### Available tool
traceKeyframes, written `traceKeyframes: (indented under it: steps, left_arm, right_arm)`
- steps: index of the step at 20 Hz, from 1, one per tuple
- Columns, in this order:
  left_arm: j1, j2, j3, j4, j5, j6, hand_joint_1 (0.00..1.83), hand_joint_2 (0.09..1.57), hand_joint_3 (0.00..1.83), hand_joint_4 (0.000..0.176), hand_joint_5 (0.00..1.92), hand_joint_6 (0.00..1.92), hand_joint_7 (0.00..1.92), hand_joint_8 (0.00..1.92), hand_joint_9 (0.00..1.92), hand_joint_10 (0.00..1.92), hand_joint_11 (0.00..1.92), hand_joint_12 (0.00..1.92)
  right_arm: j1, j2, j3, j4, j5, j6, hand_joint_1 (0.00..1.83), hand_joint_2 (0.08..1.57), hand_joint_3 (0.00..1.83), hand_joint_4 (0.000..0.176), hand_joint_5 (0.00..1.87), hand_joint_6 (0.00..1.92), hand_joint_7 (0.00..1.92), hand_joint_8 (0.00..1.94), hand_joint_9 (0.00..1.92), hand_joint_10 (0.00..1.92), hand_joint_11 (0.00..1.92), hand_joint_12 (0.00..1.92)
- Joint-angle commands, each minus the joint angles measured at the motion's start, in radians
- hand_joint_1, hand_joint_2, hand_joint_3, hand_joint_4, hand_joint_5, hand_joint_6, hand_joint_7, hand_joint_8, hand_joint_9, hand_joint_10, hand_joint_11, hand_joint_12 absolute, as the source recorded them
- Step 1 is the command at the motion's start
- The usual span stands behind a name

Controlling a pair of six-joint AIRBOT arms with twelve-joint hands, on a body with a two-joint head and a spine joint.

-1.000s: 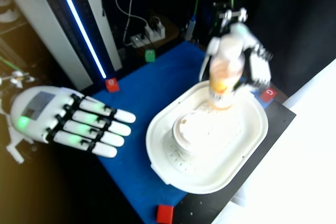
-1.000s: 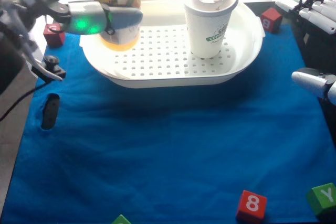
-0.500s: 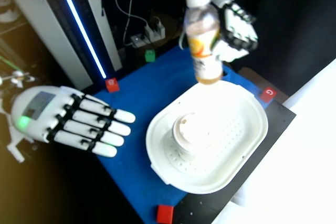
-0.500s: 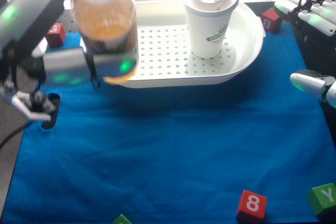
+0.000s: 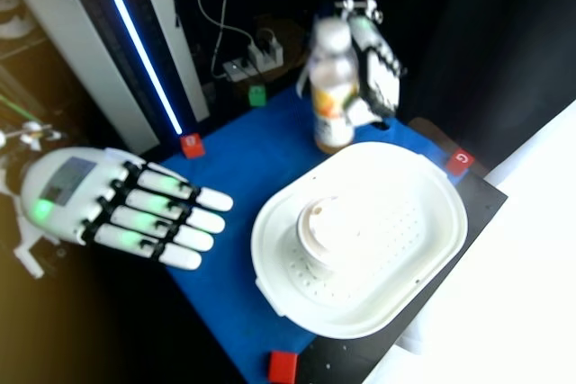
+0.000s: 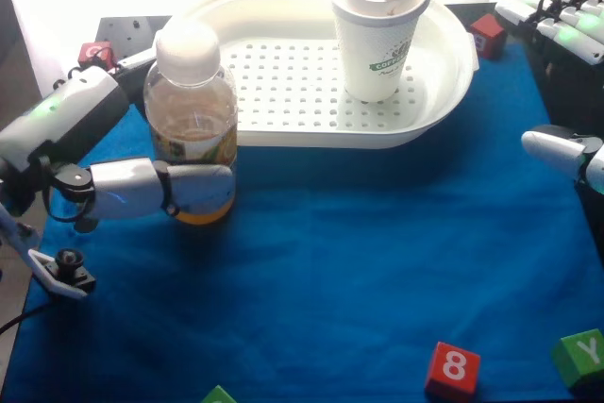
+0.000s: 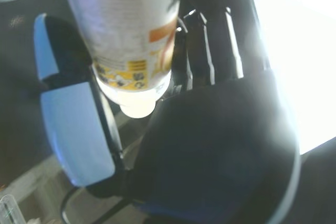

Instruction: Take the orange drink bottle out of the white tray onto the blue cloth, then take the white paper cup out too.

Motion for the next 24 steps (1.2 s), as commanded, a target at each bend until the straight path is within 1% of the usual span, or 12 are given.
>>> traceKeyframes:
  steps: [1,2,4,5,8,10,13,15,16,18,22,24]
  left_arm:
    - [-0.007,-0.001,-0.001,0.01,-0.138,-0.015,0.63,1.16,0.0,0.027,0.15,0.21,0.22,0.25,0.04,0.76,0.0,1.44]
    - [-0.001,0.003,-0.008,0.011,-0.142,-0.016,0.59,1.14,0.0,0.032,0.13,0.12,0.19,0.11,0.01,0.63,0.0,1.31]
    - [0.014,0.026,-0.025,0.014,-0.155,-0.015,0.53,1.07,0.0,0.099,0.05,0.02,0.02,0.01,0.0,0.12,0.0,0.69]
    - [0.025,0.044,-0.039,0.015,-0.17,-0.015,0.51,1.06,0.0,0.128,0.02,0.01,0.0,0.0,0.0,0.02,0.0,0.36]
    - [0.058,0.092,-0.08,0.016,-0.21,0.002,0.48,0.99,0.0,0.17,0.0,0.0,0.0,0.0,0.0,0.0,0.0,0.01]
    - [0.083,0.125,-0.108,0.016,-0.246,0.021,0.5,0.97,0.0,0.138,0.0,0.0,0.0,0.0,0.0,0.0,0.0,0.0]
    - [0.133,0.159,-0.137,-0.002,-0.31,0.033,0.51,0.94,0.0,0.157,0.0,0.0,0.0,0.0,0.0,0.0,0.0,0.0]
    - [0.199,0.192,-0.166,-0.048,-0.388,0.048,0.56,0.95,0.0,0.162,0.0,0.0,0.0,0.0,0.0,0.0,0.05,0.03]
    - [0.235,0.211,-0.185,-0.083,-0.43,0.068,0.55,0.97,0.0,0.148,0.0,0.0,0.0,0.0,0.0,0.0,0.06,0.03]
    - [0.285,0.235,-0.203,-0.124,-0.482,0.09,0.63,1.01,0.01,0.065,0.0,0.0,0.0,0.0,0.0,0.0,0.0,0.0]
    - [0.311,0.258,-0.228,-0.153,-0.542,0.132,0.64,1.03,0.02,0.089,0.01,0.0,0.0,0.0,0.0,0.0,0.0,0.0]
    - [0.316,0.257,-0.227,-0.167,-0.557,0.132,0.69,1.05,0.02,0.048,0.01,0.0,0.0,0.0,0.0,0.0,0.0,0.0]
  right_arm:
    - [0.009,0.002,0.002,-0.005,0.122,0.0,0.42,1.36,0.0,0.0,0.0,0.0,0.0,0.0,0.0,0.0,0.0,0.0]
    - [0.009,0.003,0.002,-0.005,0.122,0.0,0.42,1.36,0.0,0.0,0.0,0.0,0.0,0.0,0.0,0.0,0.0,0.0]
    - [0.009,0.004,0.002,-0.005,0.122,0.0,0.44,1.35,0.0,0.0,0.0,0.0,0.0,0.0,0.0,0.0,0.0,0.0]
    - [0.009,0.004,0.003,-0.005,0.122,0.0,0.45,1.35,0.0,0.0,0.0,0.0,0.0,0.0,0.0,0.0,0.0,0.0]
    - [0.01,0.006,0.004,-0.006,0.122,0.0,0.42,1.36,0.0,0.0,0.0,0.0,0.0,0.0,0.0,0.0,0.0,0.0]
    - [0.01,0.006,0.004,-0.011,0.122,0.0,0.38,1.34,0.0,0.0,0.0,0.0,0.0,0.0,0.0,0.0,0.0,0.0]
    - [0.019,0.006,0.004,-0.017,0.123,0.003,0.41,1.3,0.0,0.0,0.0,0.0,0.0,0.0,0.0,0.0,0.04,0.02]
    - [0.046,0.007,0.011,-0.029,0.123,0.003,0.44,1.28,0.0,0.0,0.0,0.0,0.0,0.0,0.0,0.0,0.0,0.31]
    - [0.068,0.002,0.02,-0.035,0.122,0.003,0.42,1.27,0.0,0.0,0.0,0.0,0.0,0.0,0.0,0.0,0.0,0.18]
    - [0.105,-0.02,0.046,-0.041,0.116,0.003,0.51,1.25,0.0,0.0,0.0,0.0,0.0,0.0,0.0,0.0,0.0,0.01]
    - [0.287,-0.136,0.165,-0.116,-0.073,0.003,0.38,1.25,0.0,0.043,0.0,0.0,0.0,0.0,0.0,0.0,0.0,0.0]
    - [0.354,-0.214,0.245,-0.128,-0.158,0.001,0.43,1.23,0.0,0.054,0.0,0.0,0.0,0.0,0.0,0.0,0.0,0.0]
